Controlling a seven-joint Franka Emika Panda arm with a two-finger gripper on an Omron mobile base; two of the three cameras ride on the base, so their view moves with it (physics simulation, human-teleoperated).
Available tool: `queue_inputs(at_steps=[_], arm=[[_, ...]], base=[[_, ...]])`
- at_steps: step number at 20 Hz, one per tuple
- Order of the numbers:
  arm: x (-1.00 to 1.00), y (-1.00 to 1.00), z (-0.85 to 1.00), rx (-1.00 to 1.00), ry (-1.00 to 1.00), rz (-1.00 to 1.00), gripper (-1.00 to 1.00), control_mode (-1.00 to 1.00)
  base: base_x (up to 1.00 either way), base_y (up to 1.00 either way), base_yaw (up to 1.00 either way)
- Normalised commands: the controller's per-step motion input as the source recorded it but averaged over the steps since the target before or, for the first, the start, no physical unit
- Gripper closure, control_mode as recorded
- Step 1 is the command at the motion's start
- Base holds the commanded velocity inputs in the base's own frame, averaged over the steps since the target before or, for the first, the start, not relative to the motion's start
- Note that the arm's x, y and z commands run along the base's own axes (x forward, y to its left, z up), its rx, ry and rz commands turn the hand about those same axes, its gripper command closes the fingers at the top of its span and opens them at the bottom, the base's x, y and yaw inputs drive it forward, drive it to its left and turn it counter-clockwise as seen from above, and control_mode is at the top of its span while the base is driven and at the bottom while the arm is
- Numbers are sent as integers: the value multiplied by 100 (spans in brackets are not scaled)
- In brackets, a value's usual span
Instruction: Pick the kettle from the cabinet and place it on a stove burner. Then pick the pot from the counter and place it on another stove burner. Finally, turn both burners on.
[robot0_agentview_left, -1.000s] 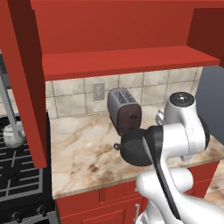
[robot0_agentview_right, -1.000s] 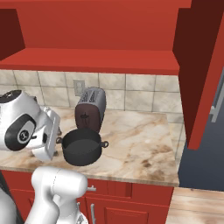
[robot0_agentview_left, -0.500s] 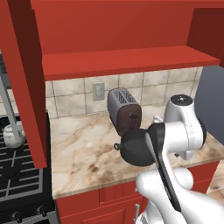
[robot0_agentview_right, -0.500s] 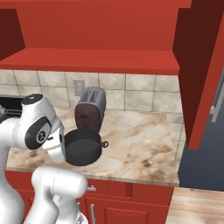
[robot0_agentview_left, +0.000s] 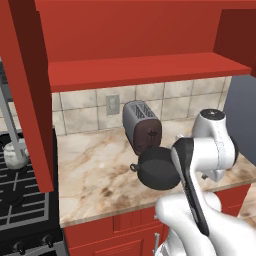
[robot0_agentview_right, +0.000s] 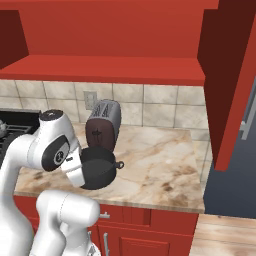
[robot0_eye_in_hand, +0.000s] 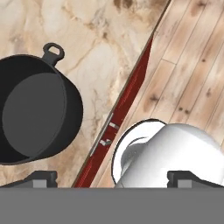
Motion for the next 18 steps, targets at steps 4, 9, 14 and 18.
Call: queue_inputs(at_steps=[4,9,14,18], arm=[[10,-3,-8,4,1,7,-100,-100],[5,0,-21,1,2,5,-100,-100],[11,0,-25,0,3,3,-100,-100],[22,0,-22,0,3,2,-100,-100]], base=[[0,0,0],[0,0,0],[0,0,0],[0,0,0]])
